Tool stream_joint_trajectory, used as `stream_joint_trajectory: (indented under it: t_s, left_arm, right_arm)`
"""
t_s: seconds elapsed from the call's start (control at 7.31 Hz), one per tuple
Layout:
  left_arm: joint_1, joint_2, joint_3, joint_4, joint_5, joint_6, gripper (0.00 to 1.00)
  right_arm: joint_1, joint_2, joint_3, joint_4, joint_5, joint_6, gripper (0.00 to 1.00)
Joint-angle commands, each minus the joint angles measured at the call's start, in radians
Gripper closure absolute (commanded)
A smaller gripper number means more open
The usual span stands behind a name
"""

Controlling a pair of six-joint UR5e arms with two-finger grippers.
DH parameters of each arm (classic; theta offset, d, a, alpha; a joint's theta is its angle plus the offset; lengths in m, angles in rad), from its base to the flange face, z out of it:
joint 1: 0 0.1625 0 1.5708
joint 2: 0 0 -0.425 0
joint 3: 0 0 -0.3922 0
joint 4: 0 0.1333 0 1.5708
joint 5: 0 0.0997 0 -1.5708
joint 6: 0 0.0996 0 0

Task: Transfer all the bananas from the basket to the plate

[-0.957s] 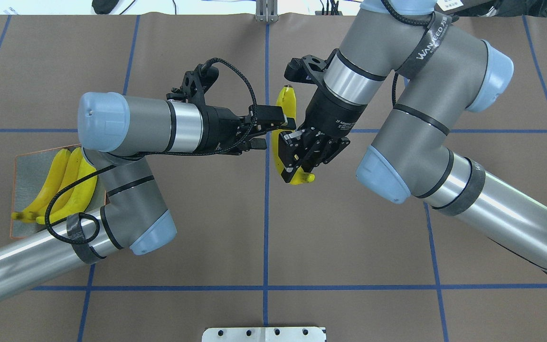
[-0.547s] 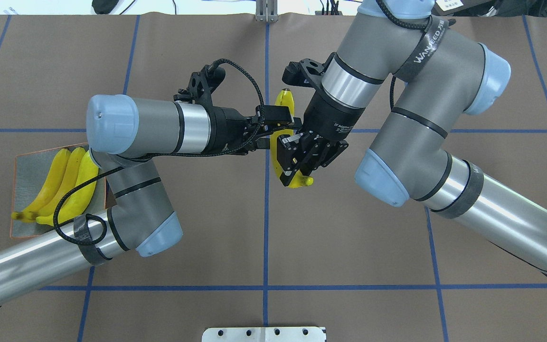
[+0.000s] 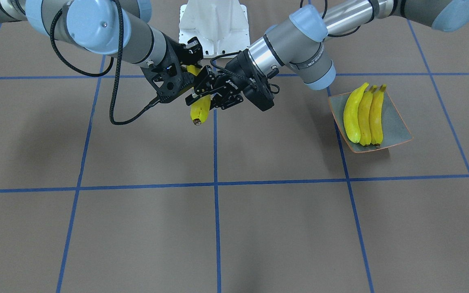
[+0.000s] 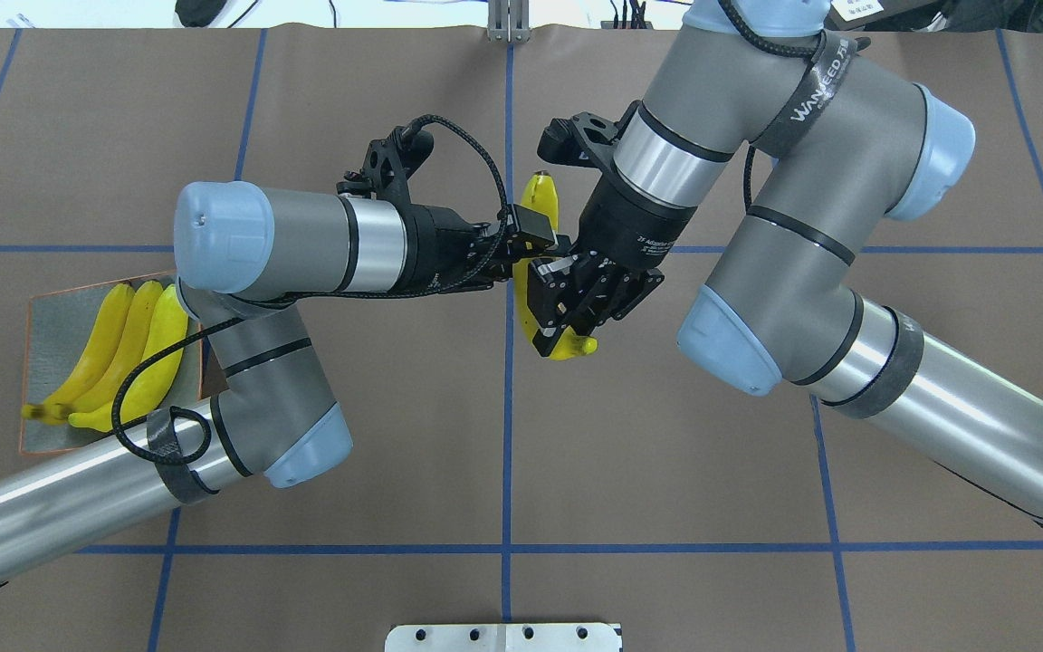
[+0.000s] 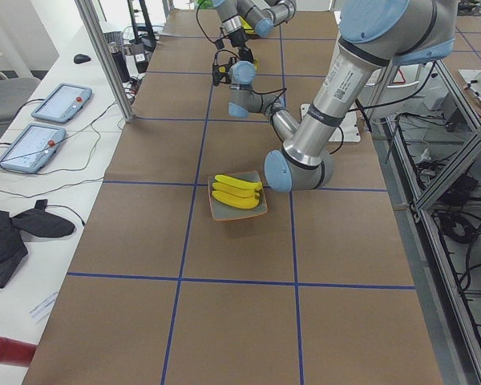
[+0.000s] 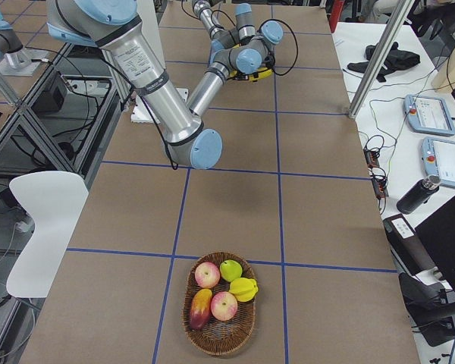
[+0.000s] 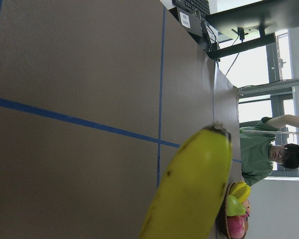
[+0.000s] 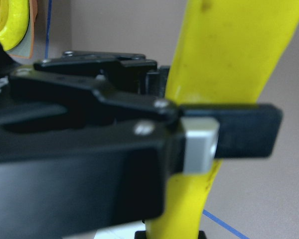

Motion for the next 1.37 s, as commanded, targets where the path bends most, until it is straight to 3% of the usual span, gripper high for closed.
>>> stream_joint_trajectory:
  t_s: [0.0,0.14,0.55,1.23]
  left_arm:
    - [0.001,0.004,-0.001,-0.001,0.0,-0.001,1.0]
    - [-0.001,0.006,-0.001,-0.001,0.0,-0.003,1.0]
    - [-0.001,0.007,-0.004,-0.006,-0.002,-0.001,1.0]
    - [-0.001,0.016,0.056,-0.006,-0.003,0.011,1.0]
  right_arm:
    - [0.001,-0.003,-0.001,0.002,0.0,0.0,1.0]
    - [0.001,-0.006,-0.003,0.004,0.011,0.002,0.05]
    - [0.004,-0.012,-0.003,0.073,0.011,0.159,0.01]
    - [0.147,-0.033,0.035,0.07,0.069,0.166,0.01]
